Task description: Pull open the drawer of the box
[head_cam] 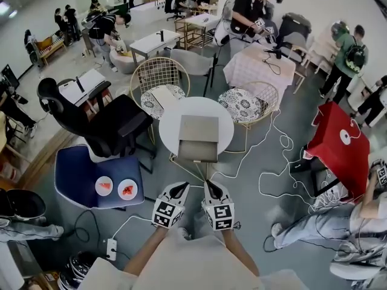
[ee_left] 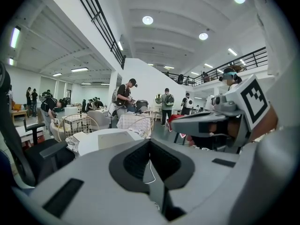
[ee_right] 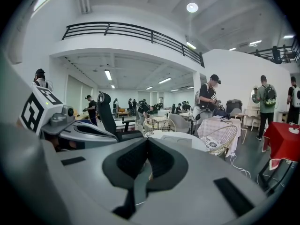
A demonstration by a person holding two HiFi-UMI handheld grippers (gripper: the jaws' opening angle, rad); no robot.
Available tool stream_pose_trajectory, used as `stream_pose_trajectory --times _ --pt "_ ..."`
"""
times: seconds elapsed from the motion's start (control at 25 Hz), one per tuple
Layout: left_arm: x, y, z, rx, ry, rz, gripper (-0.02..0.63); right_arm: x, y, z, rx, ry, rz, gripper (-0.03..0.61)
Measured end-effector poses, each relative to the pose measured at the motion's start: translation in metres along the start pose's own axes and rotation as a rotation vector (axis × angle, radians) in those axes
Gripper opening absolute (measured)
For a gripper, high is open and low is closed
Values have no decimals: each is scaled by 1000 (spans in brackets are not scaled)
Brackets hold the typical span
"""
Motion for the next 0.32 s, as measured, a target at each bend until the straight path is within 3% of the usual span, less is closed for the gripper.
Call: stream_pose_trajectory --times 0.32 --pt "-2 -4 4 -22 -10 3 11 0 -1 1 -13 -1 12 15"
Point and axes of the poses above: the fingertips, and each gripper's own axes: x forward along the fingers, z to its left, y out of its underside, the point moved 9 cm from there along -x, backward along the fingers, and after that the axes turned 12 degrees about z, right-handed, at the moved point
